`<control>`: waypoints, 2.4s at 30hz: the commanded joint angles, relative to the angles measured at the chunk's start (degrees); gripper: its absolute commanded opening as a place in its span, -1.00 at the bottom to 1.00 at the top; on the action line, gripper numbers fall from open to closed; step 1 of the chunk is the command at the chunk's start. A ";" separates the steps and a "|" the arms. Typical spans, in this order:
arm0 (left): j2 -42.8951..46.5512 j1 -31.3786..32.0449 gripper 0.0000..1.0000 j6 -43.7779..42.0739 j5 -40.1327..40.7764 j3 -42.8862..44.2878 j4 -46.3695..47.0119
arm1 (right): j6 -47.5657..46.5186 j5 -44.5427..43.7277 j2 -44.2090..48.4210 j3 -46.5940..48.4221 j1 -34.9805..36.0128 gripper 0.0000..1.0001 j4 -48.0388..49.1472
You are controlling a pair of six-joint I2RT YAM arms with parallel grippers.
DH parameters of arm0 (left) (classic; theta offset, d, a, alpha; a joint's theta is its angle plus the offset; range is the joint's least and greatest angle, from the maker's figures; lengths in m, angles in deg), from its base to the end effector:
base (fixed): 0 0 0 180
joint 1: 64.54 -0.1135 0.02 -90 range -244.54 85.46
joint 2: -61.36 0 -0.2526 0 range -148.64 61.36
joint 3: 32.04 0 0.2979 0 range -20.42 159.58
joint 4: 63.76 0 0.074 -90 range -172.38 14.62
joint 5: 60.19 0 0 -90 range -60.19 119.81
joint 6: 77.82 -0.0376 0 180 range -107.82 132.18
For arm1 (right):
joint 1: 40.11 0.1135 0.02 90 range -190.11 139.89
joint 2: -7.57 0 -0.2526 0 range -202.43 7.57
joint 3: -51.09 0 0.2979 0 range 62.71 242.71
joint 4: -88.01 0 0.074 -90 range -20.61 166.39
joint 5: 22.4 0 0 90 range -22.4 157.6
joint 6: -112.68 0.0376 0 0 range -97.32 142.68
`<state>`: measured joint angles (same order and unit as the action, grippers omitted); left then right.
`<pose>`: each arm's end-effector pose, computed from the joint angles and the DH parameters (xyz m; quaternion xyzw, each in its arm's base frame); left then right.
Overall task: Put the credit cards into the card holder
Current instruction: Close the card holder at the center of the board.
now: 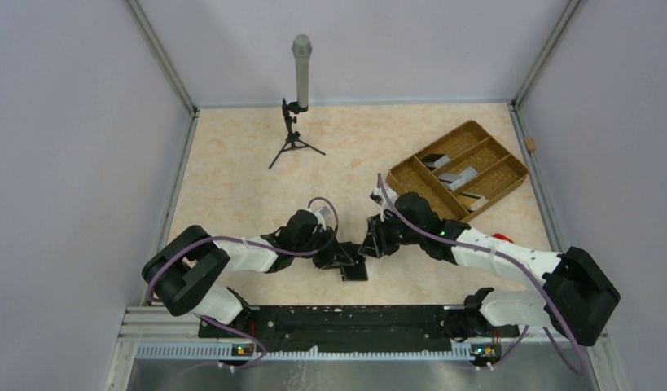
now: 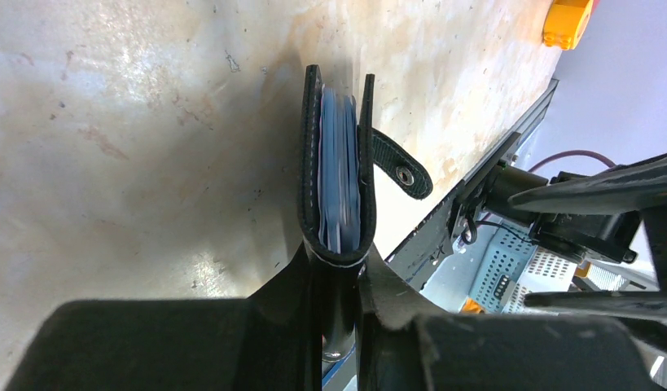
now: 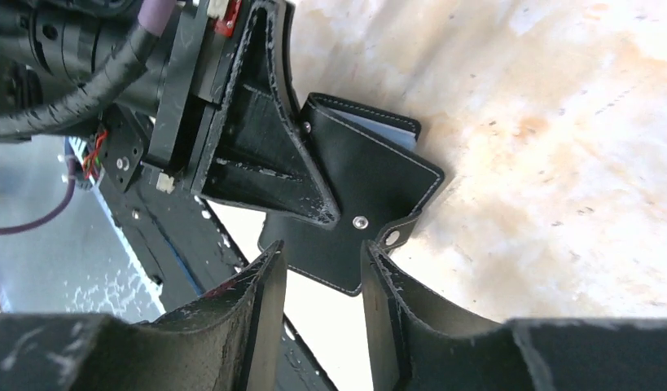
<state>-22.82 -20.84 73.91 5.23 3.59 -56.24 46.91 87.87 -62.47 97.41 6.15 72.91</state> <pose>0.1867 -0.2001 0.0705 -0.0522 0.8921 -0.4395 0.0912 0.1922 0.2197 0.1626 -0.2442 0.8570 0.3750 0.2557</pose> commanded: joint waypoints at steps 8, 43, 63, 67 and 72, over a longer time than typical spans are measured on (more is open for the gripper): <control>-1.99 0.97 -1.00 -2.95 4.23 -0.54 -7.17 | 2.04 -4.57 -4.03 1.69 -1.64 -0.21 -0.74; -2.50 1.03 -1.00 -2.85 4.28 -0.54 -6.83 | 3.67 4.36 -9.64 -0.63 -1.61 -1.00 8.43; -2.89 1.03 -1.00 -2.76 4.21 -0.45 -6.75 | 2.46 8.38 -12.40 -1.03 -1.24 -1.00 9.11; -2.80 1.06 -1.00 -2.59 4.44 -0.54 -6.84 | 2.08 9.11 -12.39 -0.87 -1.26 -1.00 8.77; -2.79 1.03 -1.00 -2.50 4.63 -0.44 -6.88 | 1.14 9.84 -12.10 -0.68 -1.25 -1.00 7.53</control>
<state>-22.93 -20.77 73.91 5.21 3.83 -56.57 49.19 93.35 -74.95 96.82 4.71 79.51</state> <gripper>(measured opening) 0.164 0.004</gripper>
